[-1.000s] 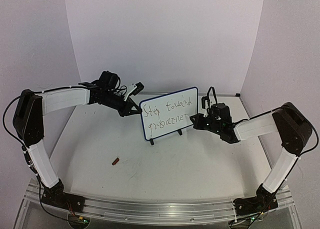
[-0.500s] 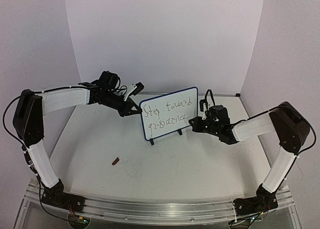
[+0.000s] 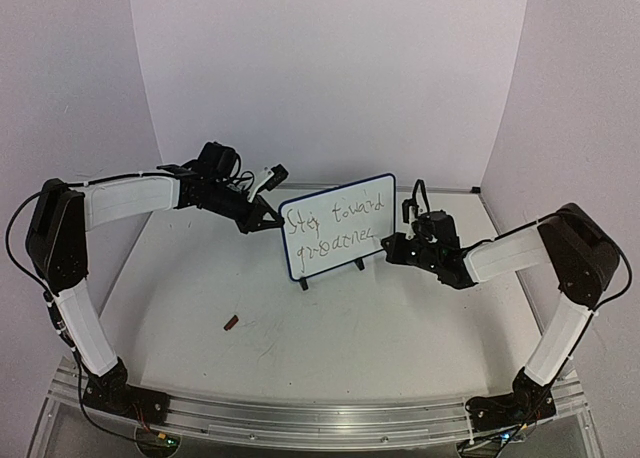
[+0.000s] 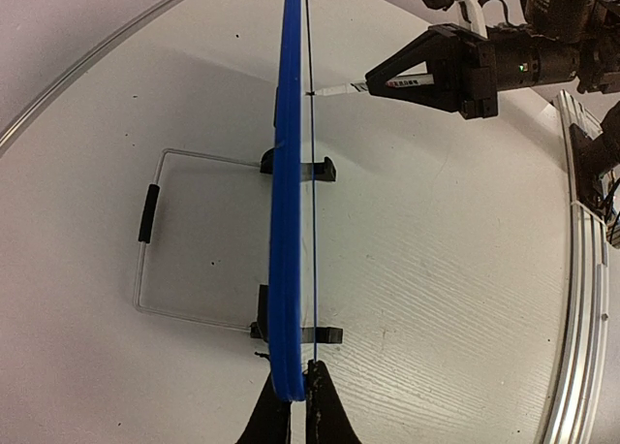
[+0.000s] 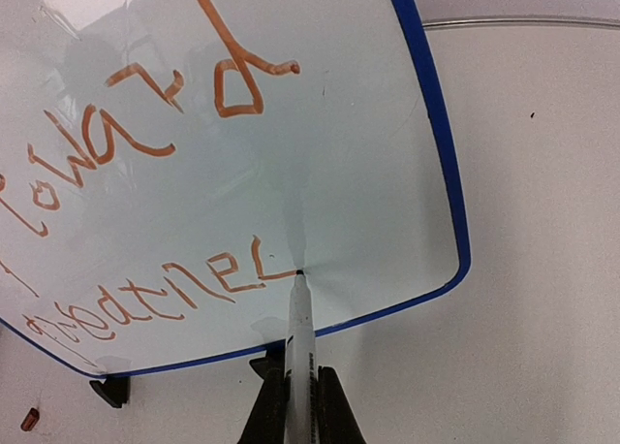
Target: Write a sentence on the whiteboard
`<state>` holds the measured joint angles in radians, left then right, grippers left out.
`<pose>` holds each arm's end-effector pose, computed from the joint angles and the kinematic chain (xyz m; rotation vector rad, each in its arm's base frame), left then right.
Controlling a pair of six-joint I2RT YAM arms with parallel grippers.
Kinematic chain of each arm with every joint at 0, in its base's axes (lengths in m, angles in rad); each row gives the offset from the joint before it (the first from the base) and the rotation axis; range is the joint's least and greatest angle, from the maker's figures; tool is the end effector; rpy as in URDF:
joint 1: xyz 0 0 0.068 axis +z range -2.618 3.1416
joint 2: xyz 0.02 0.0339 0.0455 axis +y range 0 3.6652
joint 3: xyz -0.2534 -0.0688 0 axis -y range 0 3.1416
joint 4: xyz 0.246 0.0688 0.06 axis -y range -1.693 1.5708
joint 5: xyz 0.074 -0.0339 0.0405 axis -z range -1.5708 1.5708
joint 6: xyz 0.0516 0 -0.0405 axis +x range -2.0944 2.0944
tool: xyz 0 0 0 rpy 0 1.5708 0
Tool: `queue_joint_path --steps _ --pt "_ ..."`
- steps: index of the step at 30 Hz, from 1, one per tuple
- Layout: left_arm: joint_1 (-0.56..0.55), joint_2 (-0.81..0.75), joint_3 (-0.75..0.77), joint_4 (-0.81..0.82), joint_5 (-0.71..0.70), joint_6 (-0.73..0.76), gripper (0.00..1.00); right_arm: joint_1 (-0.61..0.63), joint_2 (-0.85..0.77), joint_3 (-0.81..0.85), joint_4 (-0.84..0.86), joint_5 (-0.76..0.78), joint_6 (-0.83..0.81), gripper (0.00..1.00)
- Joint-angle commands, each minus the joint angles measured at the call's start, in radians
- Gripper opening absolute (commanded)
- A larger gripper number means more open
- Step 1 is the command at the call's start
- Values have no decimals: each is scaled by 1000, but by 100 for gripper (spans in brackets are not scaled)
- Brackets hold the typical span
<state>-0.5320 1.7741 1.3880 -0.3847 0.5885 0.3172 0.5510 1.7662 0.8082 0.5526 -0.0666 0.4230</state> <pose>0.3349 -0.2304 0.2432 1.2119 1.9677 -0.7945 0.3178 0.1993 0.1459 -0.1754 2.0352 0.6900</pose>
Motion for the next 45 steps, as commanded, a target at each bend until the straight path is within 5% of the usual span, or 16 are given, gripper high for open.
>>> queue_joint_path --steps 1,20,29,45 --pt "-5 48 0 -100 -79 51 0 -1 26 29 8 6 6 0" --pt "-5 48 0 -98 -77 50 0 -2 -99 -45 83 -138 19 0" --pt "-5 54 0 -98 -71 48 0 -2 -156 -79 66 -2 -5 0" --pt "-5 62 0 -100 -74 48 0 -14 -76 -26 66 22 -28 0"
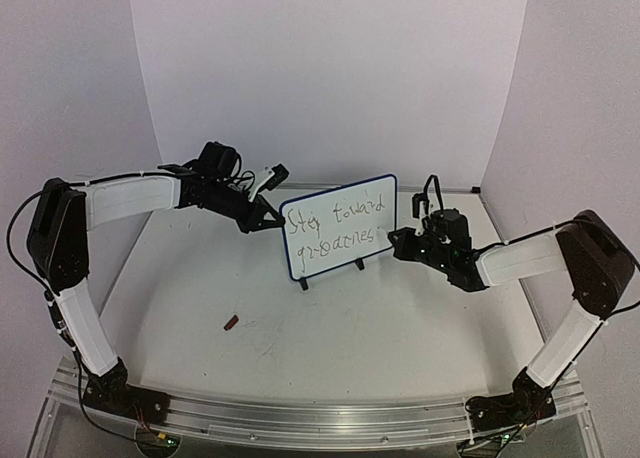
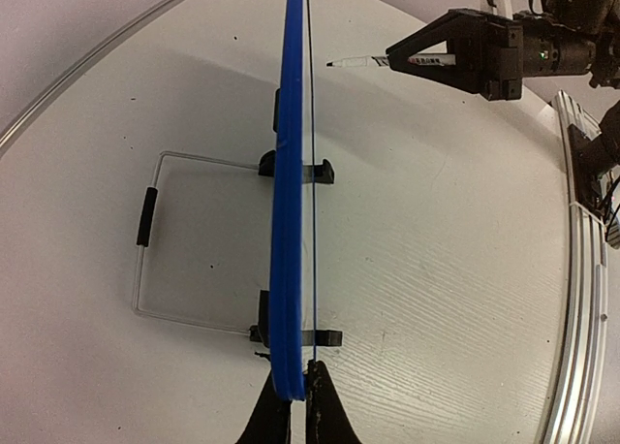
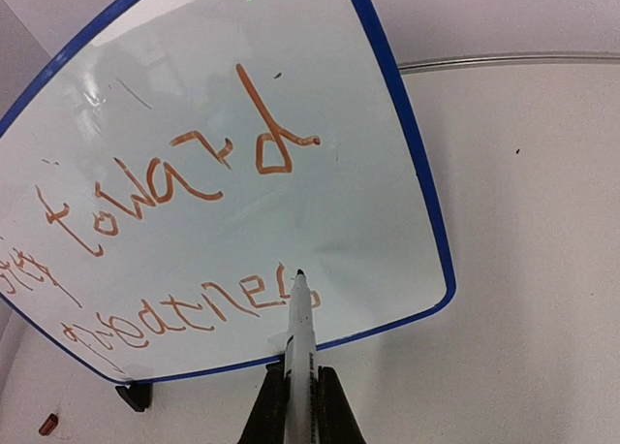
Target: Write a sentence on the whiteboard
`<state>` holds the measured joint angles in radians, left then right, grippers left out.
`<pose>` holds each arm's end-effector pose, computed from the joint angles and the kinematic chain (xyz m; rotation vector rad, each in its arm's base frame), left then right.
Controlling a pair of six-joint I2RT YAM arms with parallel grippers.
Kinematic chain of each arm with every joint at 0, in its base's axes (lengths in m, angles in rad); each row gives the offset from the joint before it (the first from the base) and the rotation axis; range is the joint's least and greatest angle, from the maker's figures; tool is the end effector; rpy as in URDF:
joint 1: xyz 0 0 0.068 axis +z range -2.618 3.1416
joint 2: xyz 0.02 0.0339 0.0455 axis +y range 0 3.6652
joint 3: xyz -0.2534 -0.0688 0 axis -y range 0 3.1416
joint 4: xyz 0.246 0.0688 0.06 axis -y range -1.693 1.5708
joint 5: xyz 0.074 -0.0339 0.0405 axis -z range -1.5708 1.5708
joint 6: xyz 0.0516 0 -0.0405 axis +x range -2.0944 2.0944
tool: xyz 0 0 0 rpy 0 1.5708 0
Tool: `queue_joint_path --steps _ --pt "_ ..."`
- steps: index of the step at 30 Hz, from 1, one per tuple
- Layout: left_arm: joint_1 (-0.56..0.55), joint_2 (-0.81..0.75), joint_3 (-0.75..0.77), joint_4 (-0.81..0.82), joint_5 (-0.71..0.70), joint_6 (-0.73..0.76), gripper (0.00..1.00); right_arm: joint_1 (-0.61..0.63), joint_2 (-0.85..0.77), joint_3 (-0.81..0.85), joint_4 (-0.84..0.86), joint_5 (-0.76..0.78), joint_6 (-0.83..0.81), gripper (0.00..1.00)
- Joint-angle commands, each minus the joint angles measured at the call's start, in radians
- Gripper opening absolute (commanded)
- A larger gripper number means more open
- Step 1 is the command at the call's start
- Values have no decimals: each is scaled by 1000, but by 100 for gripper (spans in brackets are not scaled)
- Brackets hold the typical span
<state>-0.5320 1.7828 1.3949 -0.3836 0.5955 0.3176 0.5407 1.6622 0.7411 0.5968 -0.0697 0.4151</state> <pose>0.3364 -0.2316 0.2423 1.2149 1.9652 -0.8026 0.3056 0.1877 0.1663 -0.1719 1.9514 0.7080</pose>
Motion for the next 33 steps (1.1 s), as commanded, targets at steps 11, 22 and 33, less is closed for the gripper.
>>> queue_joint_path --steps 11,22,33 --pt "-5 53 -7 -101 -83 48 0 -12 67 74 23 35 -30 0" --pt "-5 53 -7 -101 -83 49 0 -15 103 102 22 -1 -43 0" --pt "-5 53 -7 -102 -83 50 0 -15 105 78 22 -20 -46 0"
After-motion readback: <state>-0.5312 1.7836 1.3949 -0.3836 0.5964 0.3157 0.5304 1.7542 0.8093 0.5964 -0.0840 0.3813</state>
